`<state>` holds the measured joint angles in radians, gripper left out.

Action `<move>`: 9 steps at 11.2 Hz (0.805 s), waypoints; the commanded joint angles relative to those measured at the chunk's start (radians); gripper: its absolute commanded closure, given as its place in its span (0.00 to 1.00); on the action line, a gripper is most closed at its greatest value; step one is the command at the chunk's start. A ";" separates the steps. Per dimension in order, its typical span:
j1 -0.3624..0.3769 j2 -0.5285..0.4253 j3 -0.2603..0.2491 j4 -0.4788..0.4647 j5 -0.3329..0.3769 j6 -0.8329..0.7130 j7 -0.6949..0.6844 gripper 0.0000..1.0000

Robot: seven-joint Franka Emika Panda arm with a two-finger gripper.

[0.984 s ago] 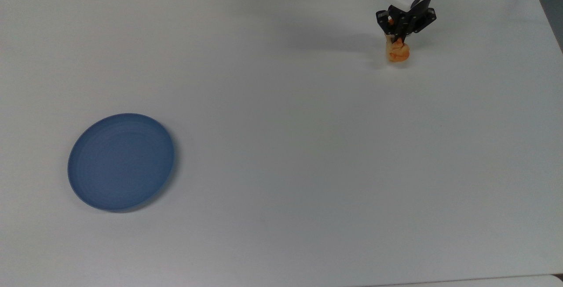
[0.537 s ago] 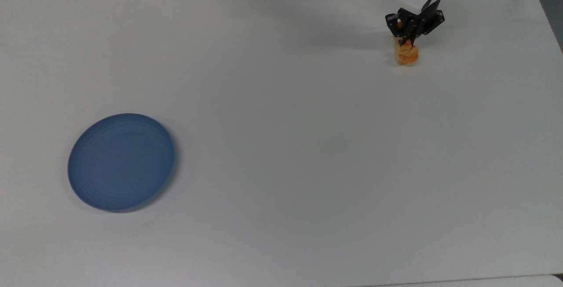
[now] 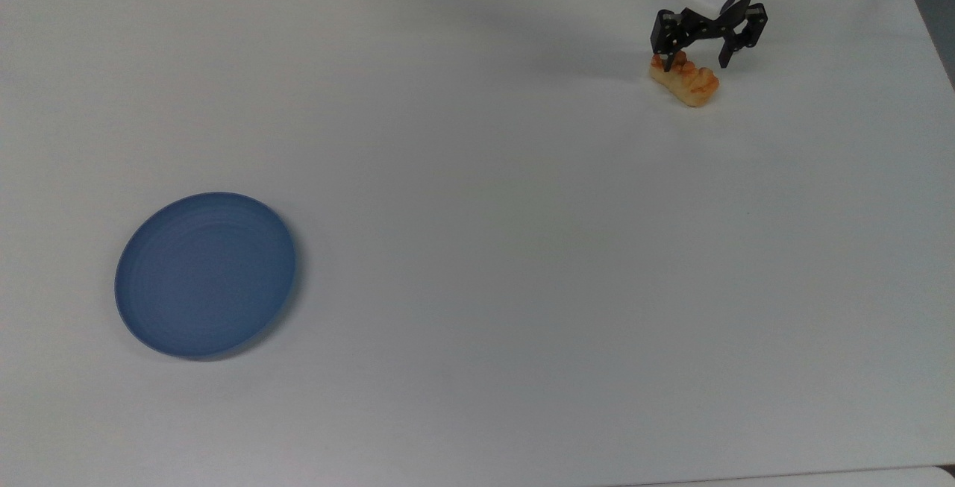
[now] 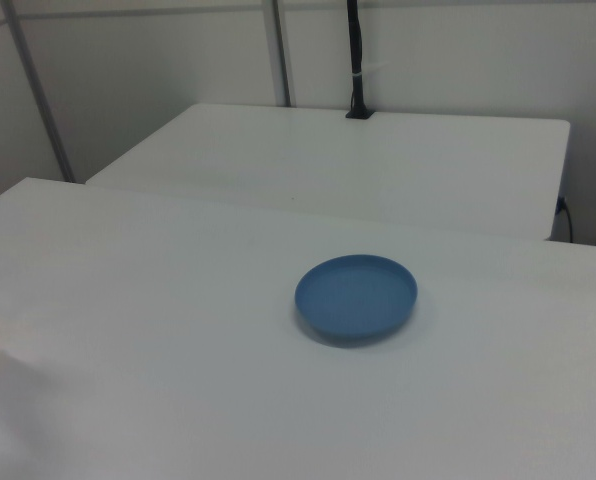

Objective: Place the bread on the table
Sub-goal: 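Lower the bread roll onto the table and open the gripper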

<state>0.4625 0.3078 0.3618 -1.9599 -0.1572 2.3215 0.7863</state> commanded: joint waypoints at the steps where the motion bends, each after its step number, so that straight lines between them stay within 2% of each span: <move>1: 0.005 -0.016 0.012 0.013 -0.019 -0.075 0.028 0.00; 3: -0.011 -0.019 0.012 0.076 -0.021 -0.167 0.015 0.00; 5: -0.048 -0.030 -0.001 0.125 -0.019 -0.226 -0.083 0.00; 6: -0.059 -0.035 -0.030 0.151 -0.018 -0.256 -0.135 0.00; 8: -0.071 -0.052 -0.145 0.237 0.011 -0.379 -0.310 0.00; 9: -0.106 -0.073 -0.190 0.255 0.054 -0.422 -0.419 0.00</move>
<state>0.3937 0.2763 0.2714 -1.7647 -0.1653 2.0159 0.5759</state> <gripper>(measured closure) 0.000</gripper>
